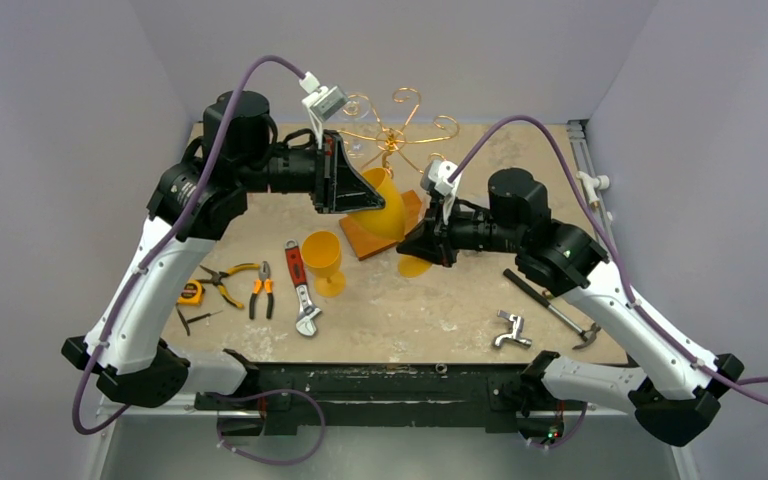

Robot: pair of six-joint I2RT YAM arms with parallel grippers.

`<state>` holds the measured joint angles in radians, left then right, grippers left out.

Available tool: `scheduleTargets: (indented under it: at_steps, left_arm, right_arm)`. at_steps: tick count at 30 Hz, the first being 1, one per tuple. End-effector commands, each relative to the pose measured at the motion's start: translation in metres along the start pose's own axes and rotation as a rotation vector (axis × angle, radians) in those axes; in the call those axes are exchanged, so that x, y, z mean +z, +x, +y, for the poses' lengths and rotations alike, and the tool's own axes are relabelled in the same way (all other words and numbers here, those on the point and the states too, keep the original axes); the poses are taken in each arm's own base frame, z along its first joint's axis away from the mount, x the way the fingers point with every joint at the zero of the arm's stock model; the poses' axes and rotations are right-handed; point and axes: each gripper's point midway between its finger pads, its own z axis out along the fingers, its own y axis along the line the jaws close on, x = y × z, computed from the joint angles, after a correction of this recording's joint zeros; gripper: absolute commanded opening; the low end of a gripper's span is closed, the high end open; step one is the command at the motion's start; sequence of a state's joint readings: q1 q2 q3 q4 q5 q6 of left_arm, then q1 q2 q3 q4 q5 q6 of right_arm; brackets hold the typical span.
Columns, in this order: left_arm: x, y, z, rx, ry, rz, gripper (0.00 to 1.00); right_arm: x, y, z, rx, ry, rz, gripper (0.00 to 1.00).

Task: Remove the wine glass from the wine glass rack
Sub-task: Place the wine glass at the center of the board.

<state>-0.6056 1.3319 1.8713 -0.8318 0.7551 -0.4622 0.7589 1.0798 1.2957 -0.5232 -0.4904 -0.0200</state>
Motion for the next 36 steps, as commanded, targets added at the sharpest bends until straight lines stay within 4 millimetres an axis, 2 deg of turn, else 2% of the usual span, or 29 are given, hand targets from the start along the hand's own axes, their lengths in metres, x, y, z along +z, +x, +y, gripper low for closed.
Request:
scheduleTargets:
  at_steps: [1, 11, 16, 22, 28, 31, 36]
  left_arm:
    - [-0.003, 0.009, -0.009, 0.018, 0.027, 0.029, 0.00]
    - [-0.006, 0.018, 0.003, 0.042, -0.037, 0.026, 0.00]
    - [-0.009, 0.021, 0.009, 0.060, -0.071, 0.008, 0.00]
    - [-0.014, 0.021, 0.008, 0.099, -0.083, 0.008, 0.00]
    - [-0.021, 0.021, 0.012, 0.116, -0.134, 0.006, 0.00]
    - [-0.027, 0.022, 0.013, 0.135, -0.155, 0.003, 0.00]
    - [-0.040, 0.022, 0.020, 0.148, -0.243, -0.006, 0.00]
  right_arm:
    - [-0.004, -0.038, 0.007, -0.024, -0.014, -0.137, 0.00]
    - [0.000, -0.036, 0.008, 0.031, -0.018, -0.126, 0.00]
    - [-0.004, -0.035, 0.004, 0.059, 0.021, -0.126, 0.27]
    - [-0.004, -0.030, -0.006, 0.109, 0.086, -0.119, 0.50]
    - [-0.010, -0.029, -0.018, 0.188, 0.182, -0.137, 0.57]
    - [-0.017, -0.028, -0.031, 0.253, 0.278, -0.160, 0.58]
    - [-0.021, -0.021, -0.038, 0.377, 0.347, -0.154, 0.60]
